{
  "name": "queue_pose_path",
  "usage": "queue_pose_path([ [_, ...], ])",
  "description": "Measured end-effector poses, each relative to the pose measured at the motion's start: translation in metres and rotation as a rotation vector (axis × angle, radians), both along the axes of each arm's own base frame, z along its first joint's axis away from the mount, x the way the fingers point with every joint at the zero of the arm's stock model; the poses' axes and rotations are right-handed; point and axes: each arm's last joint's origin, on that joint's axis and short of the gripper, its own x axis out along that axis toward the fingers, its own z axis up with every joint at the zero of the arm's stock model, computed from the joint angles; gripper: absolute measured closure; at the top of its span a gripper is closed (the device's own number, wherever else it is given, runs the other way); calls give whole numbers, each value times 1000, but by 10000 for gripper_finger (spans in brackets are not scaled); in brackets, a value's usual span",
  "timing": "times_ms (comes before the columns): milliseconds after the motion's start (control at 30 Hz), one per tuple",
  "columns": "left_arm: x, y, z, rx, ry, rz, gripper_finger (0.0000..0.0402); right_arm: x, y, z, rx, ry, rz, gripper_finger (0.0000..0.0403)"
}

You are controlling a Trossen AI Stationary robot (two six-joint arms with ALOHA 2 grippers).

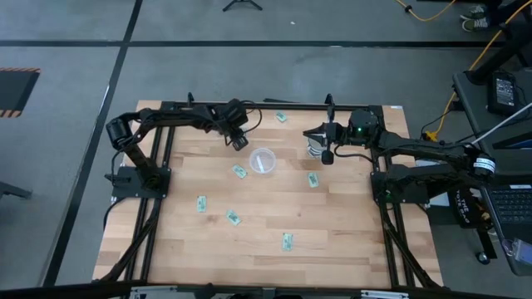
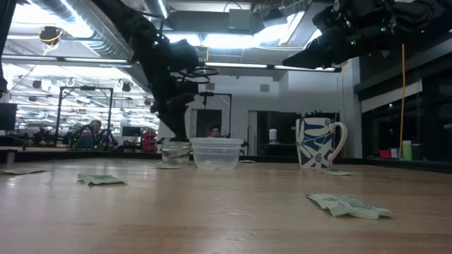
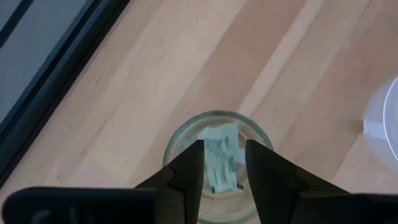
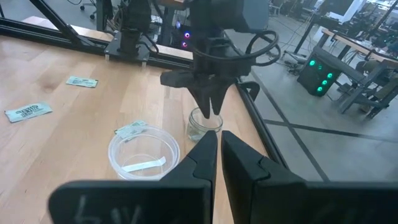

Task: Pick and place Stevia / Truvia into bins
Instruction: Put the stevia packet into the transparent container

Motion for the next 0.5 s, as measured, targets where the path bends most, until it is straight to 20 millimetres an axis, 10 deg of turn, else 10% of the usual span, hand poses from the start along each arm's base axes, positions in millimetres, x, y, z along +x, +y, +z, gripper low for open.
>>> queue_pose_path([
  [500, -10, -21, 46, 113, -54, -93, 381, -1, 1, -6, 38, 58, -2, 375],
])
